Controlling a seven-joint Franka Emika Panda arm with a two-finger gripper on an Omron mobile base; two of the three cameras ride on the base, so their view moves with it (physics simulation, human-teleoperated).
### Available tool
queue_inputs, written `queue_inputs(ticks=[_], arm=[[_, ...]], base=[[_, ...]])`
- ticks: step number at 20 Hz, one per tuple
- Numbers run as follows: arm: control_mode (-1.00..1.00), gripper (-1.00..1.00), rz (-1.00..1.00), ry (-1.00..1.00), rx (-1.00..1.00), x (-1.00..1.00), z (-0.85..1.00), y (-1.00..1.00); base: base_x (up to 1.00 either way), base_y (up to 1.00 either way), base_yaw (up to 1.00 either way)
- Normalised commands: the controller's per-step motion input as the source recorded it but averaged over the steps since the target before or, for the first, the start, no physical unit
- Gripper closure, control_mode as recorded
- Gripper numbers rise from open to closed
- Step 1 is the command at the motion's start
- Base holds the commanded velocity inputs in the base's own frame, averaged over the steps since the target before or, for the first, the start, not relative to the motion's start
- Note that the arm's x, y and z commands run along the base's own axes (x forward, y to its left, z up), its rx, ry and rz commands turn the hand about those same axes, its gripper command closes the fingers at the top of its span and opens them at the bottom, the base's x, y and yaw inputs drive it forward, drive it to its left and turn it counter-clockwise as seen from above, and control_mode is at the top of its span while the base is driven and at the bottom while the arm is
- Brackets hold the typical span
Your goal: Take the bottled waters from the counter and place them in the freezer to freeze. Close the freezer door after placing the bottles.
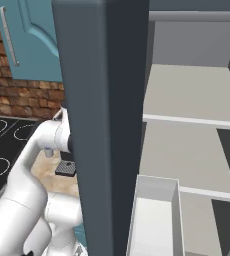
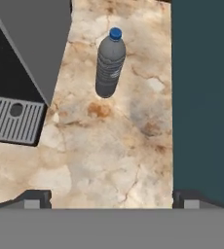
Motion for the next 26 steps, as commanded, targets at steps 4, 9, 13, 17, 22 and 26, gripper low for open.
queue_inputs(ticks=[4,9,13,17,22,26], arm=[[-1.00,-1.00,0.00,-0.14,-0.02,0.62,-0.44,-0.10],[-1.00,-1.00,0.04,-0.14,0.02,0.62,-0.11,0.00],[-1.00,-1.00,0.10,-0.03,0.11,0.40,0.00,0.00],[-1.00,-1.00,0.11,0.00,0.18,0.35,0.00,0.00],[-1.00,-1.00,0.14,0.00,0.05,0.19,0.00,0.00],[-1.00,-1.00,0.03,0.00,0.00,0.01,0.00,0.00]], base=[[0.00,0.00,0.00],[0.00,0.00,0.00],[0.00,0.00,0.00],[0.00,0.00,0.00],[0.00,0.00,0.00],[0.00,0.00,0.00]])
